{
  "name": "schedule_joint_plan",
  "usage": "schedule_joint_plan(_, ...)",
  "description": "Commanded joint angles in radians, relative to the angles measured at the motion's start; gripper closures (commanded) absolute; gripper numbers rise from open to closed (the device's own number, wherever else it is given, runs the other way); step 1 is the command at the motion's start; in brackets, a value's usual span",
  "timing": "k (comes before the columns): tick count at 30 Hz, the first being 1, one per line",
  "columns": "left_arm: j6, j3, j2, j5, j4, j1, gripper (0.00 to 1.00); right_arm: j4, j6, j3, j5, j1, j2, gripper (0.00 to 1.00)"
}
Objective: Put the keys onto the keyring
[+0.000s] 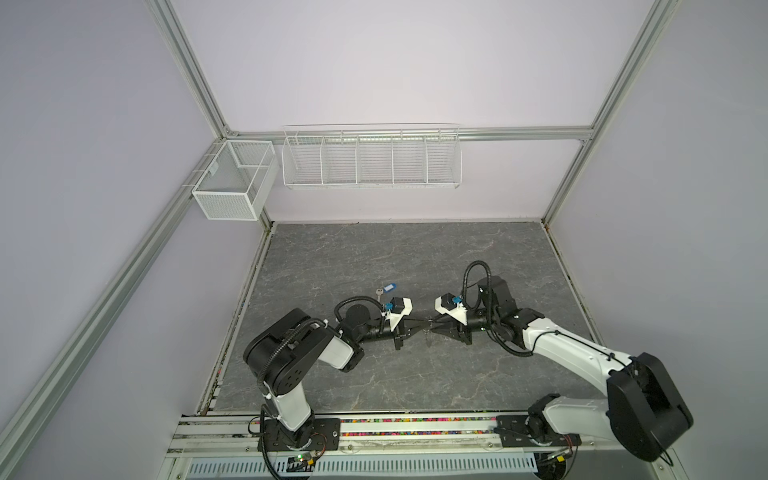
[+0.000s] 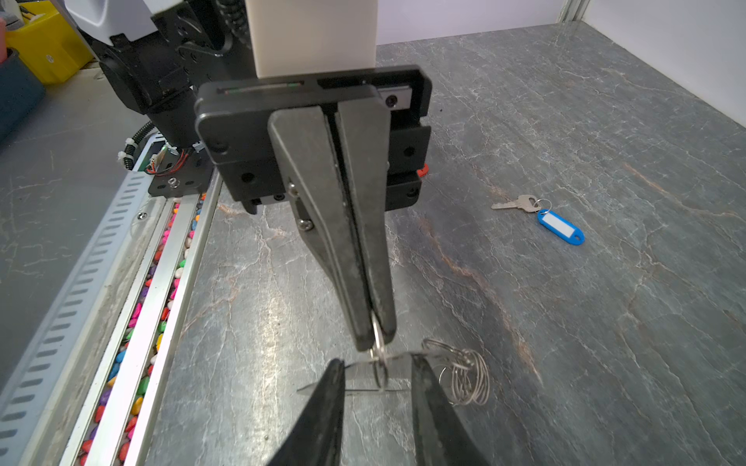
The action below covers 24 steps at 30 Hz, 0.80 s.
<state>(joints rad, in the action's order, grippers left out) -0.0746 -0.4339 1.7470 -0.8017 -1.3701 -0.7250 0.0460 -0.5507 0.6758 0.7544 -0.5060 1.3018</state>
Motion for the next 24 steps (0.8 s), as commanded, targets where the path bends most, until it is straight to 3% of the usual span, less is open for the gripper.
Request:
schedule_joint_plan(1, 0.001, -0.010, 0.016, -0.005, -0.043, -0.002, 1.00, 0.007, -0.018, 0.015, 0.016, -0.005, 0.018, 0.69)
schedule_joint_plan(24, -0.004, -0.036, 0.026, -0.052, -0.046, -0.002, 1.00, -0.078, -0.021, -0.019, 0.026, 0.027, -0.016, 0.80)
